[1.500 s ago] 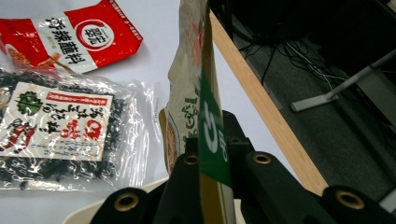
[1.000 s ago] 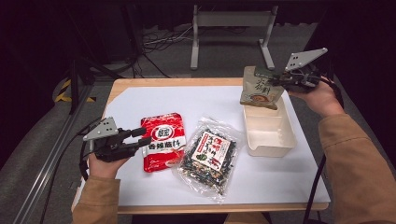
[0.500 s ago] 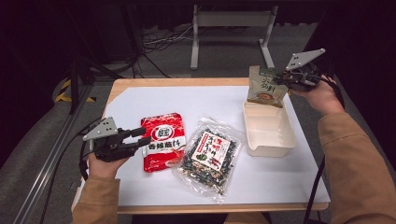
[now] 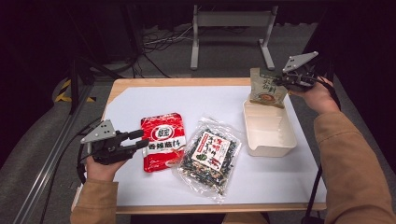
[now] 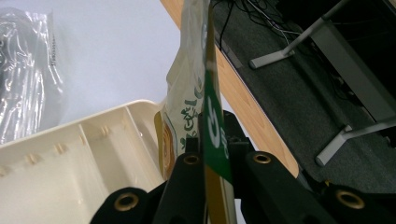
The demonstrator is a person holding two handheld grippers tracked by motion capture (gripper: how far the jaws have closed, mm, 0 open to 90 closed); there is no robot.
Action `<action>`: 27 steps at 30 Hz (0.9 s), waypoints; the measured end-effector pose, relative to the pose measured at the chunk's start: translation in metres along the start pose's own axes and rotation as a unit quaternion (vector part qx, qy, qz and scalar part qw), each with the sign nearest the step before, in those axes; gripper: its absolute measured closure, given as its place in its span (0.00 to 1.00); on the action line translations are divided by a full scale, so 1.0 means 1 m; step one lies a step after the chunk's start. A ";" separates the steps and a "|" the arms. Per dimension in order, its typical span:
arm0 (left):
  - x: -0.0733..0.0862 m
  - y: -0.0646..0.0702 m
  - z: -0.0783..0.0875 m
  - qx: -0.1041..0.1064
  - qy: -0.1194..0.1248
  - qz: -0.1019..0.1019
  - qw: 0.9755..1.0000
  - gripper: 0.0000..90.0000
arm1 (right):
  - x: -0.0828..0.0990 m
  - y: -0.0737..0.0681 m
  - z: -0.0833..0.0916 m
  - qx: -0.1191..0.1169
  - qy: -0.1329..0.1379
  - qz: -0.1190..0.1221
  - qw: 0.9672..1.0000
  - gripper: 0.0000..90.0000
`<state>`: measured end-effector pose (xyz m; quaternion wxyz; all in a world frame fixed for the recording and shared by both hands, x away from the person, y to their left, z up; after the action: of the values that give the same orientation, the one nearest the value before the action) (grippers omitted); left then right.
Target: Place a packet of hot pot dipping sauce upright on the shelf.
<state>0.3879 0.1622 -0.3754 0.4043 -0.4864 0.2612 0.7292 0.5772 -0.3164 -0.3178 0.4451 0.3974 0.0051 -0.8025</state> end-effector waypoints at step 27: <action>0.000 -0.001 -0.005 0.008 -0.001 0.003 1.000 0.64 | 0.009 -0.023 -0.034 -0.030 -0.008 0.001 1.000 0.98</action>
<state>0.3914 0.1585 -0.3772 0.4061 -0.4819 0.2678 0.7288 0.5799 -0.2965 -0.3544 0.4573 0.3774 0.0251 -0.8049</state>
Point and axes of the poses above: each handheld gripper's, and its own axes: z roughly backward along the jaws, x roughly out of its underside, y roughly to its right, the point moved 8 cm from there along -z, roughly forward along the jaws, and after that the axes turned 6 degrees about -z, right-handed, at the moved point
